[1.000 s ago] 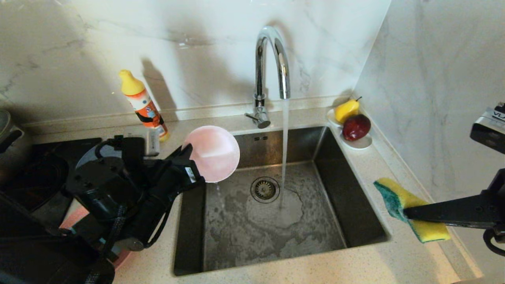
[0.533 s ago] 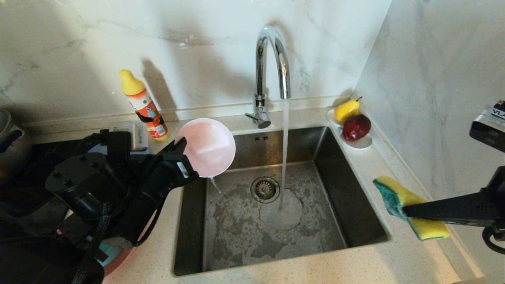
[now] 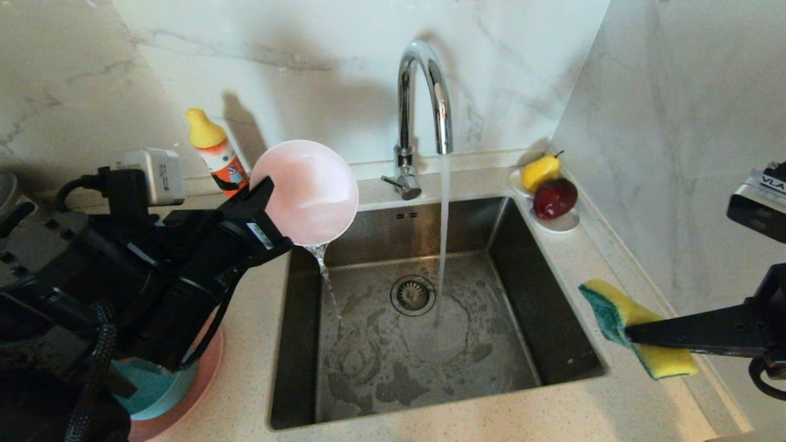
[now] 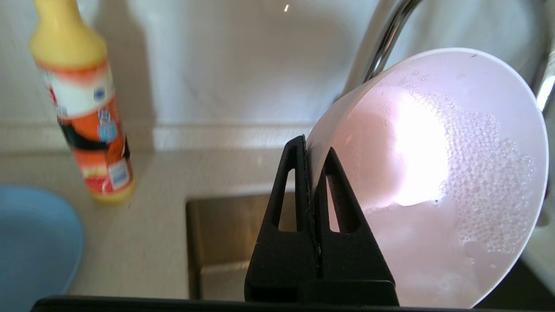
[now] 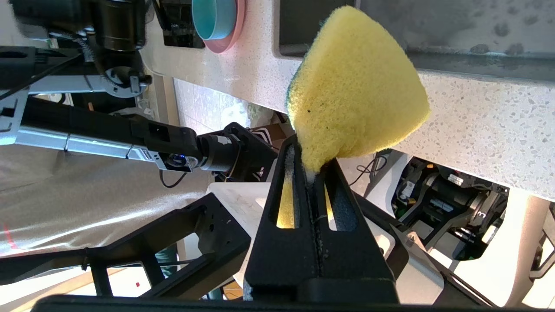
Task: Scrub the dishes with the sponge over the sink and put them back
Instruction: Place the bowl on the table
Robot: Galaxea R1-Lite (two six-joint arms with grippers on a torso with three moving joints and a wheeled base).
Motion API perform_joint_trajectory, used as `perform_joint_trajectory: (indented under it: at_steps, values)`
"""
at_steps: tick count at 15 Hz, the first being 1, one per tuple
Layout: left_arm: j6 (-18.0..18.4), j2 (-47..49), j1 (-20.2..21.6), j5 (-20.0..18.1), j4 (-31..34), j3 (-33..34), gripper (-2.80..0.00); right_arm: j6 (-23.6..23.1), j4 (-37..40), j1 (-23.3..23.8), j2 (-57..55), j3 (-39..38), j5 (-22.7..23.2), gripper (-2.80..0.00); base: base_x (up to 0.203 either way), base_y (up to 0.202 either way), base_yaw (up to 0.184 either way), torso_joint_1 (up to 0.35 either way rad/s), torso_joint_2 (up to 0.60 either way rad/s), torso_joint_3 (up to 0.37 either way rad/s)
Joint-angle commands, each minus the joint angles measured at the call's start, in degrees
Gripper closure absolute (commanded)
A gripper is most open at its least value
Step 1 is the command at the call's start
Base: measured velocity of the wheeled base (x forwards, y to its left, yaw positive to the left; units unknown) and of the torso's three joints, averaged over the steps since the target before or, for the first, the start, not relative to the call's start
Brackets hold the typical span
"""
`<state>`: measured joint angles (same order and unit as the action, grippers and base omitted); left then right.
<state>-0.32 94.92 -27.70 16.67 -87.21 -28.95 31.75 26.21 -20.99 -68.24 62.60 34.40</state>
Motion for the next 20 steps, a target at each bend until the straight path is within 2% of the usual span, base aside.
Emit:
perform_joint_trajectory:
  at_steps: [1,3,6,9,12,13,16,20]
  values:
    - [0.3,-1.0,0.0,-0.7,-0.5,-1.5,0.00,0.2,0.2,0.0,-0.3,0.3,0.3,0.00,0.000,0.000,0.000,0.000,0.00,0.000]
    - [2.8,-0.8,0.0,-1.6,-0.5,-1.7,0.00,0.2,0.2,0.0,-0.4,0.1,0.3,0.00,0.000,0.000,0.000,0.000,0.00,0.000]
    - [4.0,-1.0,0.0,-3.4,-0.5,-2.3,0.00,0.2,0.1,0.0,-0.8,0.2,0.4,0.00,0.000,0.000,0.000,0.000,0.00,0.000]
    - [7.6,-1.8,0.1,-5.3,-0.5,-3.7,0.00,0.2,-0.8,0.0,-1.0,0.0,0.4,0.00,0.000,0.000,0.000,0.000,0.00,0.000]
    - [8.7,-1.8,0.5,-5.7,-0.5,-4.2,0.00,0.2,-2.7,0.0,-1.2,-0.7,0.8,0.00,0.000,0.000,0.000,0.000,0.00,0.000]
    - [10.5,-2.5,0.5,-5.8,-0.5,-4.9,0.00,0.2,-2.7,0.0,-1.1,-0.7,1.0,0.00,0.000,0.000,0.000,0.000,0.00,0.000]
    - [12.5,-4.0,0.5,-6.8,-0.5,-5.6,0.00,0.2,-2.8,0.0,-1.1,-0.8,1.1,0.00,0.000,0.000,0.000,0.000,0.00,0.000]
    - [12.5,-4.2,0.5,-6.8,-0.5,-5.5,0.00,0.2,-2.7,0.0,-1.2,-0.9,1.1,0.00,0.000,0.000,0.000,0.000,0.00,0.000]
